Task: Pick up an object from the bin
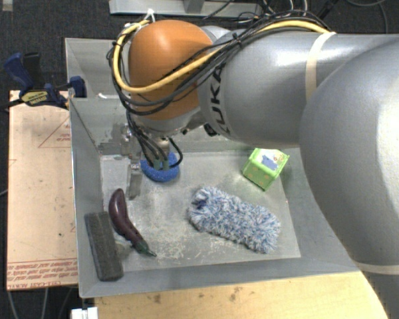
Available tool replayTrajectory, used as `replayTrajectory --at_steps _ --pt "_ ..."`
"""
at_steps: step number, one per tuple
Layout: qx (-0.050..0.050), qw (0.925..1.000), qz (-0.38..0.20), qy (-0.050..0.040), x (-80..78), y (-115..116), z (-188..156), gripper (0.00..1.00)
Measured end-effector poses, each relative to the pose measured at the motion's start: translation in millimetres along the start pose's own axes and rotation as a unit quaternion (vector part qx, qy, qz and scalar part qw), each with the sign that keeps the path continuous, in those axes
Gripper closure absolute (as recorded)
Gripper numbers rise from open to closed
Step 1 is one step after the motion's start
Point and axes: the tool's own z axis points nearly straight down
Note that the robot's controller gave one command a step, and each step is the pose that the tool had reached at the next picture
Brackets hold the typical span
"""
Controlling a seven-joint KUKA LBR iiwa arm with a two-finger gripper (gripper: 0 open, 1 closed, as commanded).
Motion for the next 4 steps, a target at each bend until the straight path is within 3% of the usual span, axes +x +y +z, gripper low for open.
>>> replayTrajectory --at_steps 1,2,3,4 --pt "-0.001 1.0 0.002 -0.0036 -1.6 -1.3 -5.4 0.0" --pt "-0.002 1.0 -0.002 -0.0059 37.3 -42.3 46.8 0.0" --pt "0.0 0.9986 0.053 -0.0002 20.7 -72.7 75.2 0.0" --pt "0.0 0.998 0.064 -0.0007 14.3 -109.4 27.1 0.0"
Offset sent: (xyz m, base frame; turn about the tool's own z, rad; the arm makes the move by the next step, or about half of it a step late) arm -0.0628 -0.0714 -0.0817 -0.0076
